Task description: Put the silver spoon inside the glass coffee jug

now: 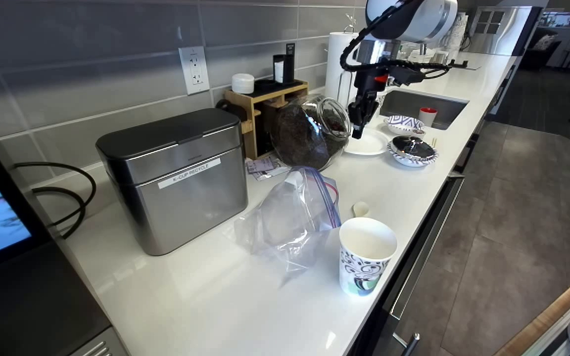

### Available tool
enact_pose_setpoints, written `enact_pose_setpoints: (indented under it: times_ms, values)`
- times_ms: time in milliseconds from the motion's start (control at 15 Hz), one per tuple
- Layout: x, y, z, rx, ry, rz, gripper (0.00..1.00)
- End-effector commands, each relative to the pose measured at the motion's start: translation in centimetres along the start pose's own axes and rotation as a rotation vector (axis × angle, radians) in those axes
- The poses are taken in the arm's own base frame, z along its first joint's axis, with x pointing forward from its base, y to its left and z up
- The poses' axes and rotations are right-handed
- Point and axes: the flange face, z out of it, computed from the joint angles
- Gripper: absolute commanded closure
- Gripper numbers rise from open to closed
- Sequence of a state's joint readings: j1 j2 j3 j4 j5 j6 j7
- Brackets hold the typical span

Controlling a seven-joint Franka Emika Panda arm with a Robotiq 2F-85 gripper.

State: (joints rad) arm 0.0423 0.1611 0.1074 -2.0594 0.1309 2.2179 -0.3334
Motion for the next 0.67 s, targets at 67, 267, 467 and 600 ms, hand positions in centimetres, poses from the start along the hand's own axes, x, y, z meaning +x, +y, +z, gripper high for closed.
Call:
enact_pose_setpoints:
  times_ms: [67, 267, 467, 600]
  values:
    - [1.0, -0.1, 0.8, -0.009, 0.0, 0.006, 1.0]
    - [1.4, 0.0, 0.7, 0.002, 0.021, 0.014, 1.0]
    - [1.8, 0.1, 0.7, 0.004, 0.045, 0.022, 1.0]
    - [2.0, 0.1, 0.7, 0.006, 0.05, 0.025, 1.0]
